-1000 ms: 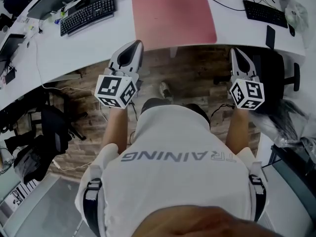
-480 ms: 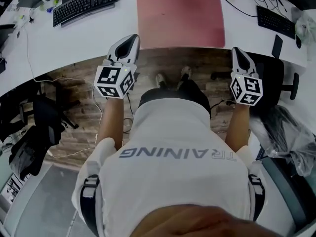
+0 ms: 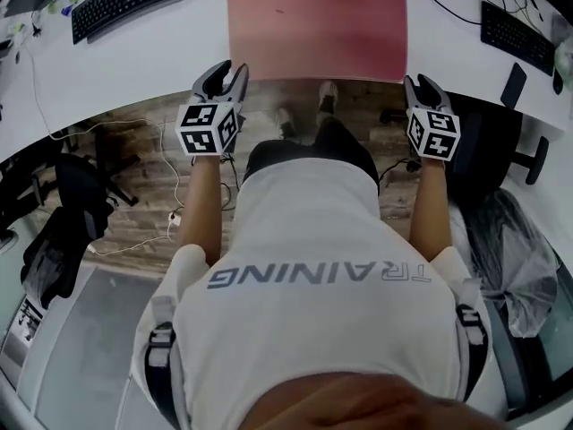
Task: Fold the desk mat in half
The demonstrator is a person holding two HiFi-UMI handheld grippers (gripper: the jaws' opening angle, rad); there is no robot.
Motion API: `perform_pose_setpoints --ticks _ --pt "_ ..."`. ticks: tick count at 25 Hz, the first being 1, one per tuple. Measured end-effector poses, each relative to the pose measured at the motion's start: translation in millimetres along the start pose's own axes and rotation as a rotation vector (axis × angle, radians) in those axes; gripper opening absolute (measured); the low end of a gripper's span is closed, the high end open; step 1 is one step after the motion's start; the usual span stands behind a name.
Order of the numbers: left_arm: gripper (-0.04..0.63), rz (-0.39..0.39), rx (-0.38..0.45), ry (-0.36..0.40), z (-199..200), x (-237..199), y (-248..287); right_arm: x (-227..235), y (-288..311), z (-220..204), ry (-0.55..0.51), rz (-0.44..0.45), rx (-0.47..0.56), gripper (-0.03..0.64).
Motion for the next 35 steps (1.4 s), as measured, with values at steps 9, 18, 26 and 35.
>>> perform_pose_setpoints --ticks 9,18,26,35 --pt "0.269 0.133 -0.229 -0.087 -81.1 -18.3 36.7 13.8 45.9 -62.5 0.089 0.047 -0.183 0.196" --pt "0.270 0.190 -0.310 -0.108 -103.5 -23.3 48.1 13.3 58.3 -71.4 0.127 0.048 -0.208 0.186" --pt "0.278 0.240 -0.309 -0.130 -103.7 -28.9 46.2 5.8 58.3 -71.2 0.155 0.013 -0.204 0.141" --pt "0.235 0.255 -0.323 -0.127 -102.4 -25.4 49.2 -0.7 58.3 -72.0 0.282 -0.006 -0.162 0.057"
Point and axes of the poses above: the fingertips, and each gripper's own axes: y forward along the fingers, x to its right, z out of its top, the point moved 3 cm from there along -y, backward along the fingers, and after that the axes turned 7 degrees about x, right-handed, at the moved point
